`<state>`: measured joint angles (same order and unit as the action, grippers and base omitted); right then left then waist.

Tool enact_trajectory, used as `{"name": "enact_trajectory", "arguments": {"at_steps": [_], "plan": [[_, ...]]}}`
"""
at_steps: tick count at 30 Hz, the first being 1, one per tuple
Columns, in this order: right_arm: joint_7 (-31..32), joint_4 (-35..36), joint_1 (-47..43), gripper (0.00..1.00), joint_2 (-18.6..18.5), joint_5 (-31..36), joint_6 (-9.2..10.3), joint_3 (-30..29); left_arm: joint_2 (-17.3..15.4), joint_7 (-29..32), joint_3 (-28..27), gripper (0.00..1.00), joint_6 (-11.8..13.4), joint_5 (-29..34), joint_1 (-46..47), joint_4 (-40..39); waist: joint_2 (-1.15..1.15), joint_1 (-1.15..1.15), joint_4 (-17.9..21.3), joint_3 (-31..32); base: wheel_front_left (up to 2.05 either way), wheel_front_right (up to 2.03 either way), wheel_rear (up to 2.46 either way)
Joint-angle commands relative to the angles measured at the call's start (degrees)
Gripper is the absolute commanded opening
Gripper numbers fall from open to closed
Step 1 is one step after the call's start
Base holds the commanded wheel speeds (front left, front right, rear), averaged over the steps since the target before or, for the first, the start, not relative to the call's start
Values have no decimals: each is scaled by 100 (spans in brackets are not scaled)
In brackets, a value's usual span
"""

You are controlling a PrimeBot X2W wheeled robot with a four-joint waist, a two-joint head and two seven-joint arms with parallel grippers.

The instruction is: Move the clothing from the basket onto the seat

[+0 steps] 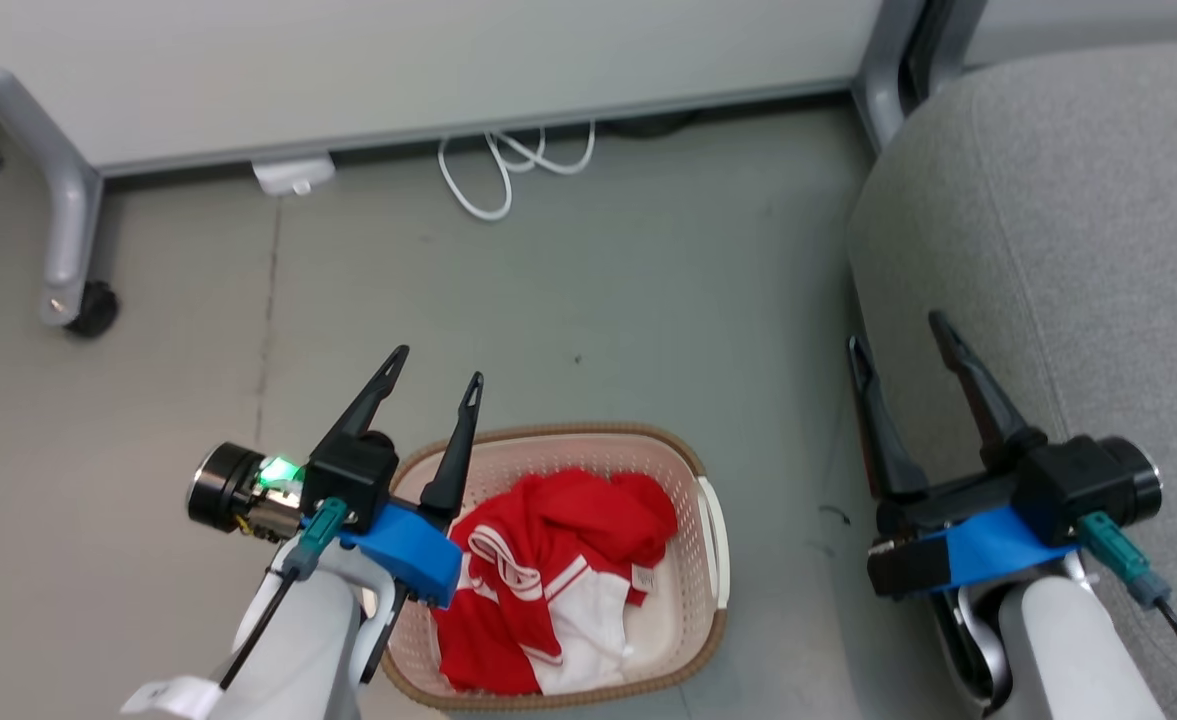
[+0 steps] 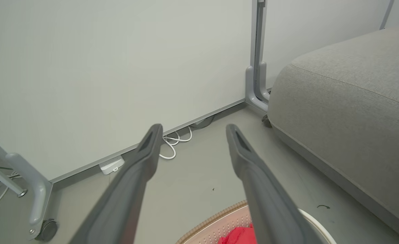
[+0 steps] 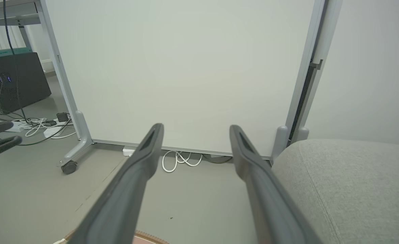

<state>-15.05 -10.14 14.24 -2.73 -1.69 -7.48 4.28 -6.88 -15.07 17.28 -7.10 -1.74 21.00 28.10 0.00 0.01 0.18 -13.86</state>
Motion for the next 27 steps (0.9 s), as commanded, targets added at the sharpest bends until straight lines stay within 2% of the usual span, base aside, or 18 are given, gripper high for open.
{"name": "enact_trajectory", "arguments": {"at_steps": [1, 5, 12, 27], "plan": [[-20, 35, 137, 100, -28, 35, -3, -8, -43, -16, 44, 100, -20, 27, 147, 67, 0, -1, 133, -403, 0, 0, 0], [-20, 133, 417, 100, -26, 71, -3, 14, -132, -16, 395, 100, -41, 55, 547, 517, 0, -1, 235, -835, 0, 0, 0], [-20, 250, 809, 100, -26, 122, -3, 52, -275, -16, 1352, 100, -35, -186, 1239, 1611, 0, -1, 346, -1544, 0, 0, 0], [-20, 478, 1205, 100, -25, 166, -3, 55, -125, -16, 2979, 100, -35, -965, 2117, 3667, 0, -1, 452, -2462, 0, 0, 0]]}}
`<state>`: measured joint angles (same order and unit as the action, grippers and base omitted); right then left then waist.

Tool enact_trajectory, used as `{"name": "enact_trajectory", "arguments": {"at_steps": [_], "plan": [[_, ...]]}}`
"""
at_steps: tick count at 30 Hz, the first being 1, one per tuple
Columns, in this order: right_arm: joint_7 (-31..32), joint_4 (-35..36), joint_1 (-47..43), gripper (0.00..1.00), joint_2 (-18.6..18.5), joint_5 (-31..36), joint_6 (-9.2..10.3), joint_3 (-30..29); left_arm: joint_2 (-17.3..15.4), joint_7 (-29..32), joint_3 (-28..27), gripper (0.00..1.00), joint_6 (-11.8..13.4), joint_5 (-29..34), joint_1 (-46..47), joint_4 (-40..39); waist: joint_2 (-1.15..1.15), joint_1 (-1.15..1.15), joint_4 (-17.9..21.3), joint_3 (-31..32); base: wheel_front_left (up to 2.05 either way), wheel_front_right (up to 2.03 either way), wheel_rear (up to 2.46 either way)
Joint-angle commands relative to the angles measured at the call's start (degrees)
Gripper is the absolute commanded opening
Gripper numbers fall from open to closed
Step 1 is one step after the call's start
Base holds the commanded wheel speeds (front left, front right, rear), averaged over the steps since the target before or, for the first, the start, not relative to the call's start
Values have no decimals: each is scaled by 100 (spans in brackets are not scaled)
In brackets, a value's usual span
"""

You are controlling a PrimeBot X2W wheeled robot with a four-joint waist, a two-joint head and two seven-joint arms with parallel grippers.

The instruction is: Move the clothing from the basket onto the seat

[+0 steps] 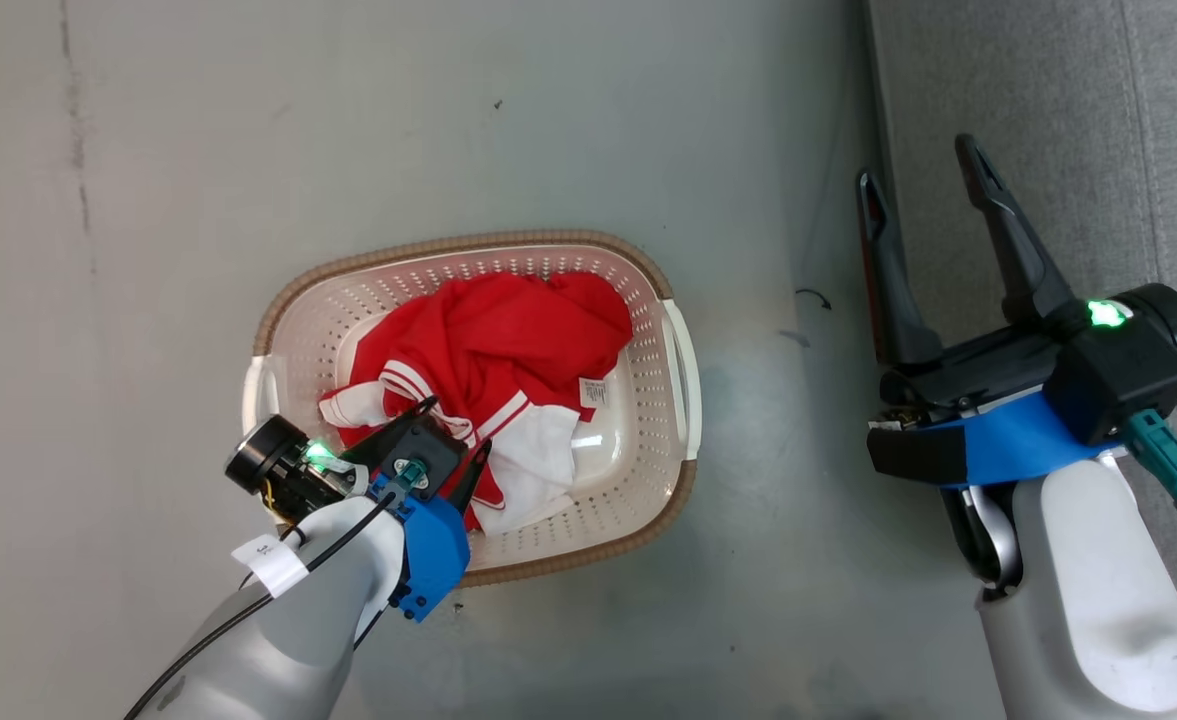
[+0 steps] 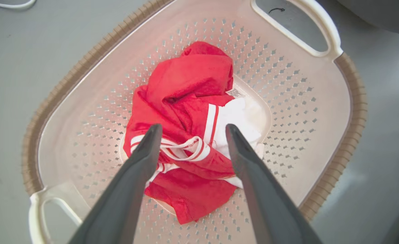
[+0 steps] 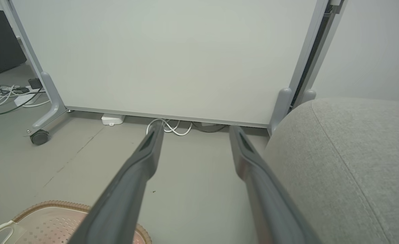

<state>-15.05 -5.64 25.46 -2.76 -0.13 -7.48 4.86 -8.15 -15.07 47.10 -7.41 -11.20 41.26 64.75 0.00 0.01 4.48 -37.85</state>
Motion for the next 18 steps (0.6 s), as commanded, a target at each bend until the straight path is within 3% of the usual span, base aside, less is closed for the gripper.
{"name": "enact_trajectory", "arguments": {"at_steps": [1, 9, 18], "plan": [[-20, 41, 96, 100, -22, 11, -3, -1, 13, -12, 85, 100, -5, -97, 122, 102, 0, -1, 31, -105, 0, 0, 0], [-20, 201, 251, 100, -22, 65, -3, -49, 4, 113, 883, 100, -5, -718, 484, 468, 0, -1, 86, -557, 0, 0, 0], [-20, 330, 335, 100, -22, 103, -3, -58, -67, 305, 1389, 100, -5, -1318, 775, 500, 0, -1, 124, -923, 0, 0, 0]]}}
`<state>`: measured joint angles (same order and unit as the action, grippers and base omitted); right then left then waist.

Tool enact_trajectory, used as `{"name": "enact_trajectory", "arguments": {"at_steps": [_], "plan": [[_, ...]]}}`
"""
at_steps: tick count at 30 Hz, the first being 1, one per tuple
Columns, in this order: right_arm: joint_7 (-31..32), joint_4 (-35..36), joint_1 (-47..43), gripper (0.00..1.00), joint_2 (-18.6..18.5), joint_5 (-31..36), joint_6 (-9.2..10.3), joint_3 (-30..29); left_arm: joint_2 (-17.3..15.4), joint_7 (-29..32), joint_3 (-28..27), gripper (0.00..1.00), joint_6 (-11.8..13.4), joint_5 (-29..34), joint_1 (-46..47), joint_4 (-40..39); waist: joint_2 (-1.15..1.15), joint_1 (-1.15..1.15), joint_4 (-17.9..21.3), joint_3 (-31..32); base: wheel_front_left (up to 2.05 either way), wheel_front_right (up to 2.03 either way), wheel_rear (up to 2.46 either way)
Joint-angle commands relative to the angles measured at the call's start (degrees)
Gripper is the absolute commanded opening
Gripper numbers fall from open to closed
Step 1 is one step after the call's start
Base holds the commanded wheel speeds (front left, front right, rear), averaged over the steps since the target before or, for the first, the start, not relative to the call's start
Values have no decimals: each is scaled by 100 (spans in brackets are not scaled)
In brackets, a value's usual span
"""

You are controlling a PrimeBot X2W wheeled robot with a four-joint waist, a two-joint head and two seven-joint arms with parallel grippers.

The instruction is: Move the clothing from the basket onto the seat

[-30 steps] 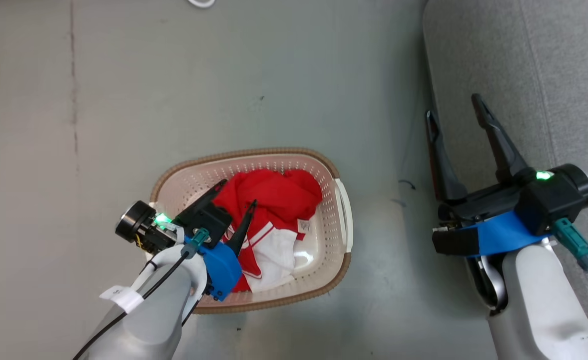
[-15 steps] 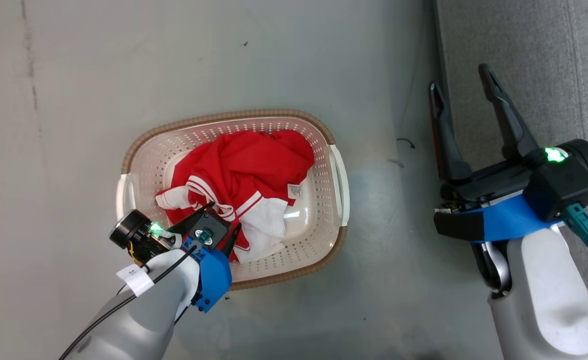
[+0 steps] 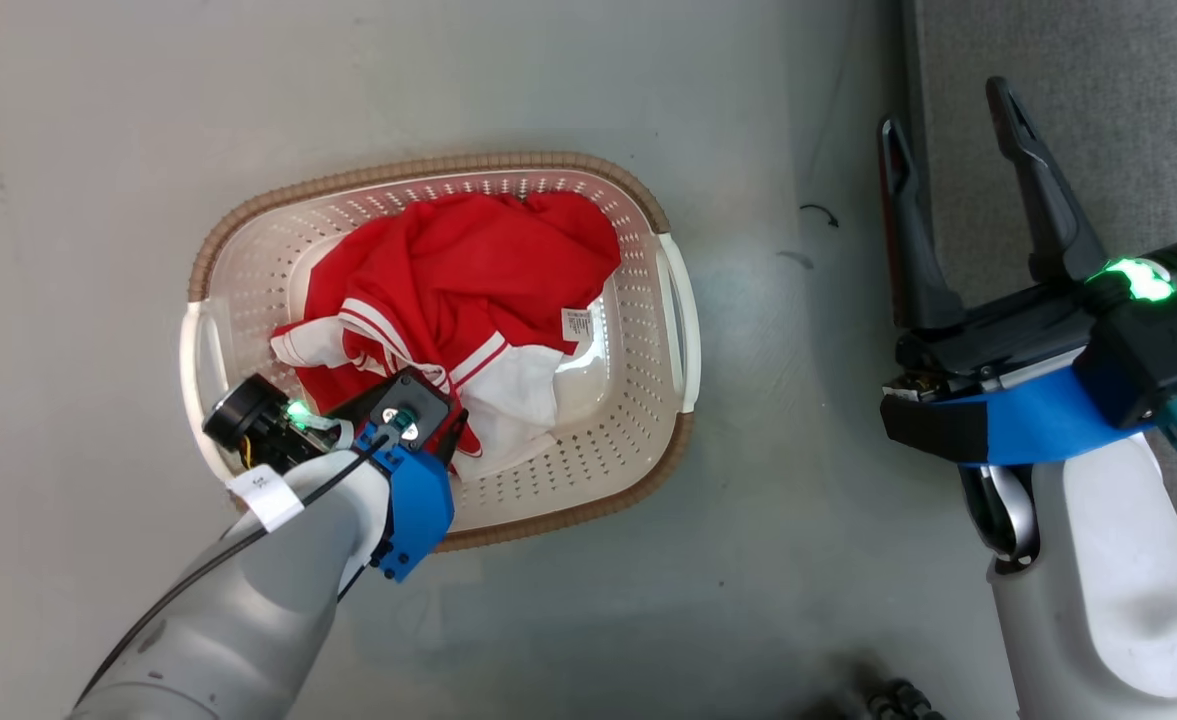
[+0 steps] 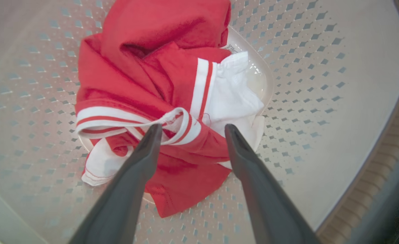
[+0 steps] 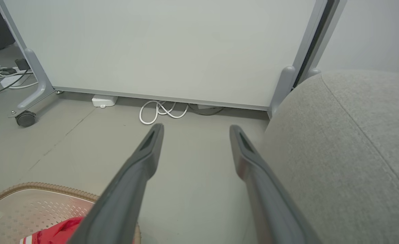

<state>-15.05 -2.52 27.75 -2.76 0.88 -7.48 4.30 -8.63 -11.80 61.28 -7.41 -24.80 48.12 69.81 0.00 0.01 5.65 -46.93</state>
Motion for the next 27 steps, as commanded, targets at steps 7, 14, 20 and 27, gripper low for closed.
{"name": "enact_trajectory", "arguments": {"at_steps": [7, 14, 20, 27], "plan": [[-20, 145, 116, 100, -22, 37, -3, -32, -61, 269, 235, 100, -5, -432, 345, 34, 0, -1, 22, -273, 0, 0, 0], [-20, 247, 59, 100, -22, 37, -3, -33, 1, 552, 332, 100, -5, -930, 590, 121, 0, -1, 27, -476, 0, 0, 0], [-20, 343, 39, 100, -22, 5, -3, -38, 56, 713, 293, 100, -6, -1150, 765, 274, 0, -1, 61, -658, 0, 0, 0], [-20, 440, -10, 100, -22, 44, -3, -84, 87, 913, 357, 100, 141, -1132, 865, 377, 0, -1, 55, -790, 0, 0, 0]]}}
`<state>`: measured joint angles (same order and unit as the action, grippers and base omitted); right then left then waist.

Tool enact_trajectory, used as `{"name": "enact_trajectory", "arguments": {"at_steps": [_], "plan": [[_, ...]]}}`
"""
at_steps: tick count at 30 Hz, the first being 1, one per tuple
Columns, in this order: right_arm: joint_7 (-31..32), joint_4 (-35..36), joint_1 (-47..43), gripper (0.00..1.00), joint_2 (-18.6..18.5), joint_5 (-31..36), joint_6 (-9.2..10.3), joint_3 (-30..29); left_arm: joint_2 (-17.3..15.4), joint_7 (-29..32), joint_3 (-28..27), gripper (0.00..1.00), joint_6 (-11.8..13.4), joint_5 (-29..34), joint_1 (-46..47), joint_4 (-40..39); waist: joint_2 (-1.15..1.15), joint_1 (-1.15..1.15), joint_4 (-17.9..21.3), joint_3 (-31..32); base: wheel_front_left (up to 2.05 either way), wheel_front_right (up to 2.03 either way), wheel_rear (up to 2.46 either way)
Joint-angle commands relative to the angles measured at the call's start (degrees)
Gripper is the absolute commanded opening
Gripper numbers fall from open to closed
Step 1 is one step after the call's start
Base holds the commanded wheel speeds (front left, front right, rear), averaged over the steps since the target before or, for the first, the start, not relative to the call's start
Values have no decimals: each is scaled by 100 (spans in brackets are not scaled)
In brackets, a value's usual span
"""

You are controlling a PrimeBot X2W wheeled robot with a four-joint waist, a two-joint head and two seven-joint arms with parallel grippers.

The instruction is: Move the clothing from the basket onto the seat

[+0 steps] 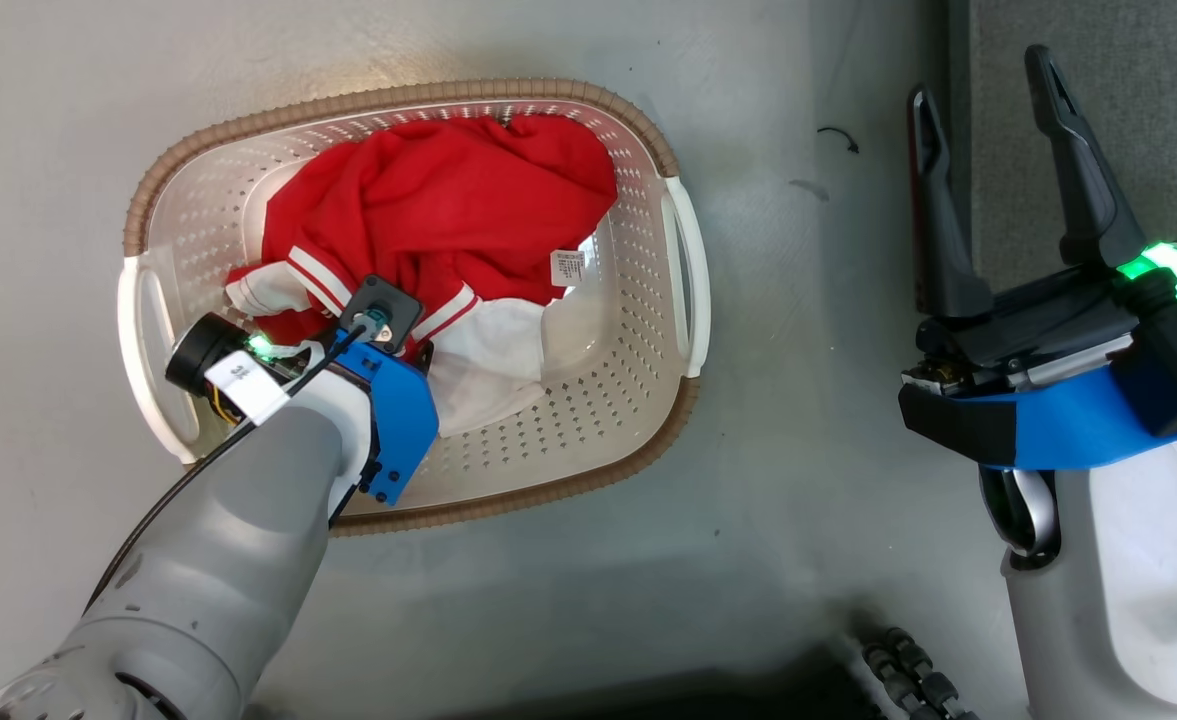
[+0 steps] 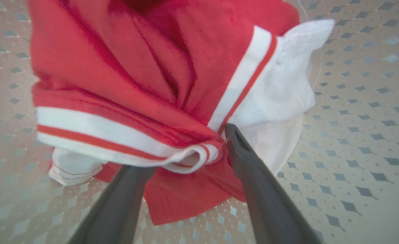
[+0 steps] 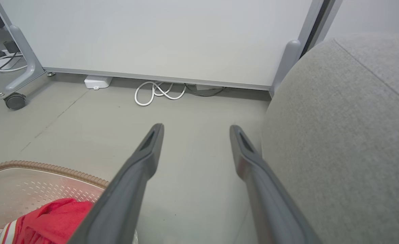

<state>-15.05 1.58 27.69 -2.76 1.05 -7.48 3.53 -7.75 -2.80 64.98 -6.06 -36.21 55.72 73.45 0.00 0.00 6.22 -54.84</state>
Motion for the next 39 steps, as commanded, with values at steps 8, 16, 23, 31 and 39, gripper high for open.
{"name": "enact_trajectory", "arguments": {"at_steps": [8, 16, 23, 31, 39], "plan": [[-20, 20, 49, 100, -22, 2, -3, 32, -11, -103, 181, 0, -11, 145, 186, 34, 0, 0, 6, -15, 0, 0, 0], [-20, -37, 129, 100, -22, -1, -3, 48, 42, -533, 215, 0, -97, 57, 122, 39, 0, 0, -92, 247, 0, 0, 0], [-20, -187, 64, 100, -23, -23, -3, 45, 170, -1088, 26, 0, -138, -234, -104, -37, 0, 0, -255, 794, 0, 0, 0], [-20, -437, -174, 100, -23, -83, -3, 82, 141, -1241, -224, 0, -138, -395, -425, -486, 0, 0, -396, 1600, 0, 0, 0], [-20, -673, -532, 100, -22, -180, -3, -18, -178, -1246, -927, 0, -113, -8, -1079, -1656, 0, 0, -454, 2487, 0, 0, 0]]}}
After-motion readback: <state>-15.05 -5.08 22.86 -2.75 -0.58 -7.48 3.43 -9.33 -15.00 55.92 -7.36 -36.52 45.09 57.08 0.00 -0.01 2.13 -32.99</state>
